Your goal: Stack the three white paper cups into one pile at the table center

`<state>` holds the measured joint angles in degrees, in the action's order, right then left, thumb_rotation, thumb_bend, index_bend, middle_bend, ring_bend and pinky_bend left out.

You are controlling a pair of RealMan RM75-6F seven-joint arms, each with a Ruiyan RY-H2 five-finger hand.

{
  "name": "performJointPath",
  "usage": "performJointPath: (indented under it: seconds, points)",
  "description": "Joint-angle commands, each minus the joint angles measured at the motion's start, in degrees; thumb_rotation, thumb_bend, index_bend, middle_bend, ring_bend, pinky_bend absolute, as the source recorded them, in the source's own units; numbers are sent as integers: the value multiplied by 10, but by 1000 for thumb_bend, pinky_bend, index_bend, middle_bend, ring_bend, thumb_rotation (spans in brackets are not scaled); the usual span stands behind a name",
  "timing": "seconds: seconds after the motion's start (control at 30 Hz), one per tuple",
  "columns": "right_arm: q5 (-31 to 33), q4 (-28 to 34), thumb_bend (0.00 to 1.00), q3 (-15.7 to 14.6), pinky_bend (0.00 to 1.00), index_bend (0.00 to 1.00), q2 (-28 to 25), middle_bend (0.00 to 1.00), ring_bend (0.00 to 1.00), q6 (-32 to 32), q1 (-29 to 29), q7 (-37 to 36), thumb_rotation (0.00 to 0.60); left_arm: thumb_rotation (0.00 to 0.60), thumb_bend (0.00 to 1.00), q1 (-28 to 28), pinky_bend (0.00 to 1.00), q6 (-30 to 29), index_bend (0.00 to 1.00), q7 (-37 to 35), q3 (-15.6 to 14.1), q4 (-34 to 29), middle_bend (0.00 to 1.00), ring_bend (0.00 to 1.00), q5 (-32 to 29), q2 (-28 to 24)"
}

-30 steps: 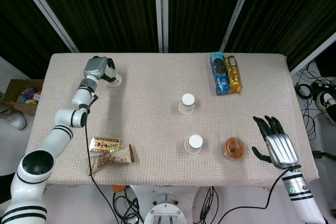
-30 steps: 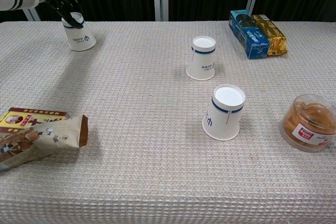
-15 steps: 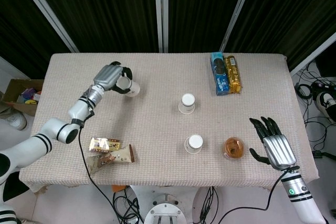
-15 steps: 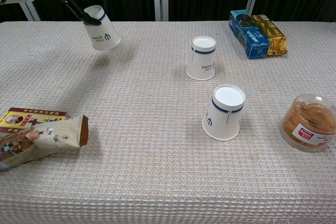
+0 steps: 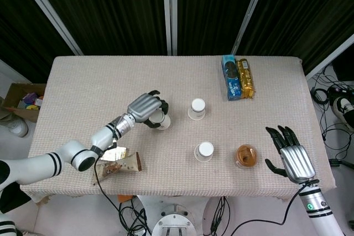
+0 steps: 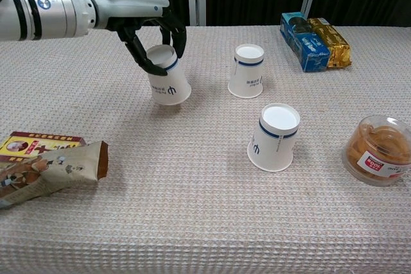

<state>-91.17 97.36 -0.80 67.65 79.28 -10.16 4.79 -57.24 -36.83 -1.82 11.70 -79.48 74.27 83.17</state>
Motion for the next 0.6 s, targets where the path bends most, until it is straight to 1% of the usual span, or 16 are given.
performJointPath:
  seconds: [0.03,0.07,0.13,0.2,0.23,0.33,0.43,0.5,0.6]
  points:
    - [-1,-2,232,-1,0,0,0,139,0,1,2,-1,600,600,249,-17,138,3,449,55,-9,-5,482,350,-27,22]
    - [-1,-2,232,-1,0,0,0,139,0,2,2,-2,600,600,247,-19,138,6,438,65,-11,-6,463,334,-34,25]
    - [-2,-4,231,0,0,0,1,139,0,2,2,-4,600,600,226,-25,137,10,395,84,-12,-9,391,275,-52,31]
    - [-2,-5,232,0,0,0,2,139,0,2,2,-5,600,600,178,-25,137,2,331,94,-10,-11,295,210,-65,38]
    - [-2,-5,232,0,0,0,2,139,0,1,2,-5,600,600,158,-25,137,0,304,98,-10,-13,263,188,-72,39]
    - [-3,-3,231,1,0,0,0,139,0,-2,-1,-4,600,600,124,-18,136,-16,219,105,-5,-33,178,140,-94,27]
    - [-4,0,231,2,0,0,-3,139,0,-7,-4,0,600,600,120,2,136,-51,207,100,0,-64,170,139,-99,0]
    - [-4,4,231,5,0,0,-6,139,0,-13,-9,1,600,600,120,26,135,-82,206,91,1,-92,170,139,-98,-30]
    - [1,10,231,12,0,0,-10,139,0,-34,-25,-6,600,600,120,68,135,-139,207,89,-8,-124,170,138,-86,-71]
